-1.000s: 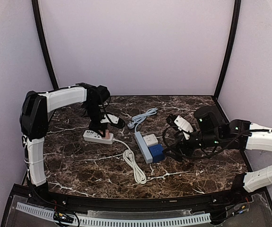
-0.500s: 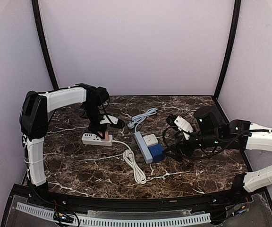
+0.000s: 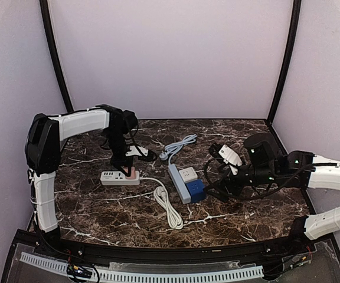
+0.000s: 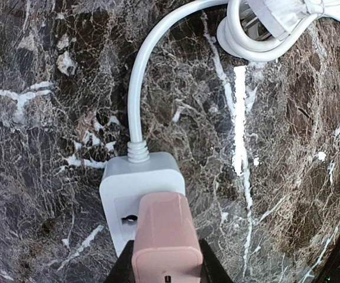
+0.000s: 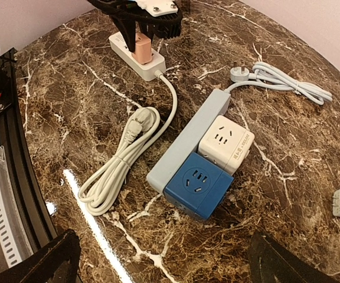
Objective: Insert the plug
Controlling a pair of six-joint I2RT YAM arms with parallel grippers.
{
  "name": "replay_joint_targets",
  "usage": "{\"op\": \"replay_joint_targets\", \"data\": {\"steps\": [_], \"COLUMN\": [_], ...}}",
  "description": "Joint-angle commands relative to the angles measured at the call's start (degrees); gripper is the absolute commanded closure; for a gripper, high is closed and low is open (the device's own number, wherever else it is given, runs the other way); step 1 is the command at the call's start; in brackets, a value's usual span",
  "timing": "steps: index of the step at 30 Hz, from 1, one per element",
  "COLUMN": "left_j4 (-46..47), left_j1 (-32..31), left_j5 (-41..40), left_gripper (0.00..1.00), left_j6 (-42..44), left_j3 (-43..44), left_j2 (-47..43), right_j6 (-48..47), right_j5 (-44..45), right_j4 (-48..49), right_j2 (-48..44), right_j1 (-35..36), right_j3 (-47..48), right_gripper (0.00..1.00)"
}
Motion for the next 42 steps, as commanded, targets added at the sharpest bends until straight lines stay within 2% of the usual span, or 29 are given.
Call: {"op": "replay_joint_targets", "data": {"steps": [1,21,26,27,29,32,33,35,42], "left_j4": [-1.02,5.78,7.65,7.44,8.32,8.32,8.13,8.57,9.49], "left_j1": [-0.59,-0.59,-0.59,-0.59,-0.59,-0.66,-0.63,-0.67,-0.68], "left_j5": [0.74,-3.81,-3.60,-2.80,-2.35,-1.77,-1.57,-1.92,-1.51], "left_gripper": [0.99,0.99,0.91,0.80,0.66,0.58,0.23,0.04,0.01], "left_j6": [-1.10,-0.79,-0.48,-0.40,-0.71,-1.18,-1.15,-1.61,-3.28], "left_j3": [-2.33,-7.45,-9.97,-10.21,-11.02,-11.59,-11.66,-12.19,-12.40], "left_j2": [-0.86,-3.03,-6.13,-6.79,-7.95,-9.57,-9.92,-11.15,-16.44], "right_j6": [0.37,2.22,2.51,2.39,2.12,1.69,1.57,1.46,1.80], "right_j5": [-0.29,0.49,0.37,0.37,0.42,0.61,0.62,0.71,1.60], "right_j4": [1.28,-0.14,0.70,0.84,1.01,1.10,1.12,1.22,1.53], "right_j2": [-1.09,-0.19,0.73,0.92,1.01,0.90,0.75,0.42,-1.32], "right_j1": [0.37,0.35,0.37,0.29,0.35,0.34,0.37,0.31,0.37], "right_j3": [-0.72,1.01,1.52,1.63,1.81,2.01,2.01,1.78,0.80], "right_gripper": [0.02,0.01,0.02,0.01,0.01,0.01,0.02,0.01,0.01]}}
